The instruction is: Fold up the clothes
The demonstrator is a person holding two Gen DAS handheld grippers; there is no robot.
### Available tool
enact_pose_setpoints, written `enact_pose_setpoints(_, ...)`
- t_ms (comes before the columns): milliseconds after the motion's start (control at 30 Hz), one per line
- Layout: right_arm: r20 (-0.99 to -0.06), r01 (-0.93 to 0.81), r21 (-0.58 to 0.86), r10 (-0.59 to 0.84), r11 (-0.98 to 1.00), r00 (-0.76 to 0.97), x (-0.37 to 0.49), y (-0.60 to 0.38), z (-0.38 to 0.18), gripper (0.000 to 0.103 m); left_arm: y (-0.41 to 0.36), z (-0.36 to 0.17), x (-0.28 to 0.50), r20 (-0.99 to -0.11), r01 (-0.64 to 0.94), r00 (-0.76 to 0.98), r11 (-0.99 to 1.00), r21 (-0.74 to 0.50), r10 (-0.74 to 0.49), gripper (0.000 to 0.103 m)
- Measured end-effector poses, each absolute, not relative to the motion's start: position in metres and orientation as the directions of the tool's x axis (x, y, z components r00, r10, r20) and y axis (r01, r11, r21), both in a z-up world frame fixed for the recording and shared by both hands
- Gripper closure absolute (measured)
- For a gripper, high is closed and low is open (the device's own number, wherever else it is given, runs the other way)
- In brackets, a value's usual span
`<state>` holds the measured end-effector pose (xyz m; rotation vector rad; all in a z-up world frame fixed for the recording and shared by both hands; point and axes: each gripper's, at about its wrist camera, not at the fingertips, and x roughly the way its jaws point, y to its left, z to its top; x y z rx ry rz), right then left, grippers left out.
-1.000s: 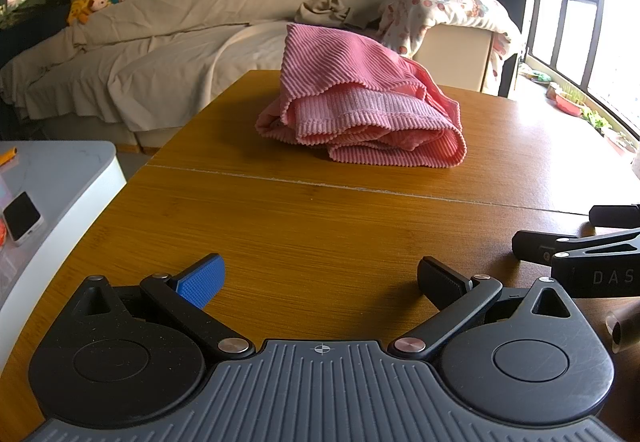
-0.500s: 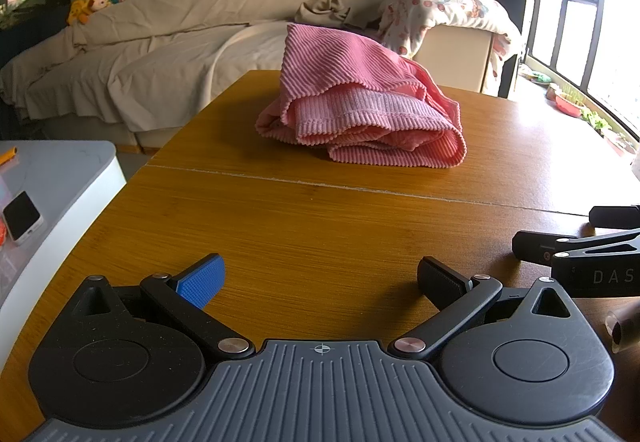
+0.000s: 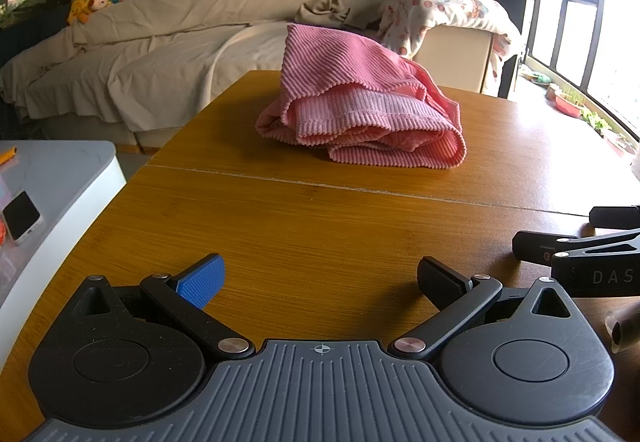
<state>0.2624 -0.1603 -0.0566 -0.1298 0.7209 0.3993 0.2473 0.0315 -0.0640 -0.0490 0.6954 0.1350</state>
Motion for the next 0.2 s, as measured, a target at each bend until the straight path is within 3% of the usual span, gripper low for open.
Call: enact_pose_setpoints(200,-0.665,-0.393,0.019,0.305,0.92,0.682,0.262,-0.16,-0.0565,0.0,0.0332,-0.0636,0.2491,-0.64,-0.147,0.761,0.989,-0.007,0.109,0.0)
